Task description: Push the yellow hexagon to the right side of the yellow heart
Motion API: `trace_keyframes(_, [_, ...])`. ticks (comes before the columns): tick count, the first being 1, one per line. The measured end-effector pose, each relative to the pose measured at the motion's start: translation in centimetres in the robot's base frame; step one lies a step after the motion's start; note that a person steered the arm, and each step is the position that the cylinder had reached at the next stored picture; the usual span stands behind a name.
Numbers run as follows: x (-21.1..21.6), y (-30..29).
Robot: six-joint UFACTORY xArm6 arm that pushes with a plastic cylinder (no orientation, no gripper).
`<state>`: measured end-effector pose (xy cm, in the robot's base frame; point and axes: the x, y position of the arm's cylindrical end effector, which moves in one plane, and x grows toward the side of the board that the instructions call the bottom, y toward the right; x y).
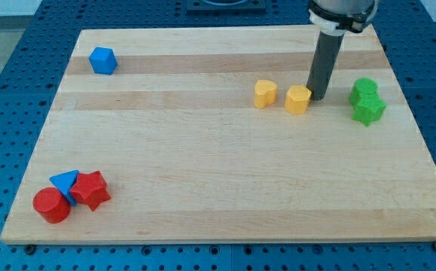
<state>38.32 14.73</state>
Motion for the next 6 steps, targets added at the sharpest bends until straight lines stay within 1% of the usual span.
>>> trace_keyframes(1, [1.8, 0.5])
trace_keyframes(2, [4.3, -0.5])
trace_keyframes(3, [6.0, -0.6])
trace_keyframes(4, [4.6, -1.1])
trace_keyframes(6, [-4.0, -4.6])
